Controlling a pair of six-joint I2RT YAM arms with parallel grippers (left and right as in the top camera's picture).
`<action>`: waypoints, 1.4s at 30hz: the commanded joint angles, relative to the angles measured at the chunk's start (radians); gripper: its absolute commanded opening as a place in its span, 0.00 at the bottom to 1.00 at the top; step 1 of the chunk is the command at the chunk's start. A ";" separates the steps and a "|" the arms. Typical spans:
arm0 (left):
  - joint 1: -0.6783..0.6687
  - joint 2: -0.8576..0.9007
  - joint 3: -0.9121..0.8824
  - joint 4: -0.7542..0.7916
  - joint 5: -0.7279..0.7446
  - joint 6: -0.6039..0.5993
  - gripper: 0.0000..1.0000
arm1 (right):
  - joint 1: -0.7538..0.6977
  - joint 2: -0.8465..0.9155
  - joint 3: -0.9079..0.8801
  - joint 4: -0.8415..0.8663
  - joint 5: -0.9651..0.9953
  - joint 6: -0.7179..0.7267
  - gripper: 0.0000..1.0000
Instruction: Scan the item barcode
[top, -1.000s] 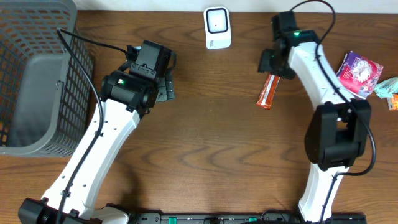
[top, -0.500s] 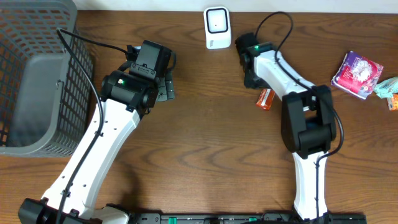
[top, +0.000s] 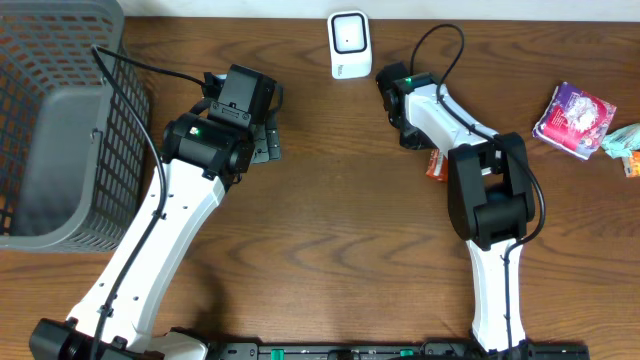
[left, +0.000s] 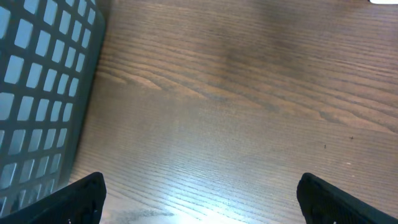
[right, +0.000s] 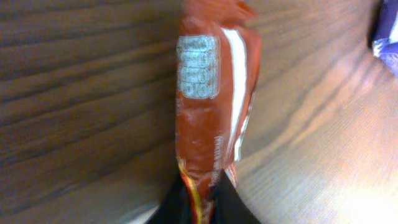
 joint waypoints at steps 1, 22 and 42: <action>0.003 0.000 0.012 -0.003 -0.003 -0.002 0.98 | -0.015 0.032 -0.010 -0.008 -0.080 0.011 0.01; 0.003 0.000 0.012 -0.003 -0.002 -0.002 0.98 | -0.164 -0.142 0.166 -0.011 -1.277 -0.253 0.01; 0.003 0.000 0.012 -0.003 -0.003 -0.002 0.98 | -0.321 -0.145 -0.213 0.246 -1.265 -0.189 0.35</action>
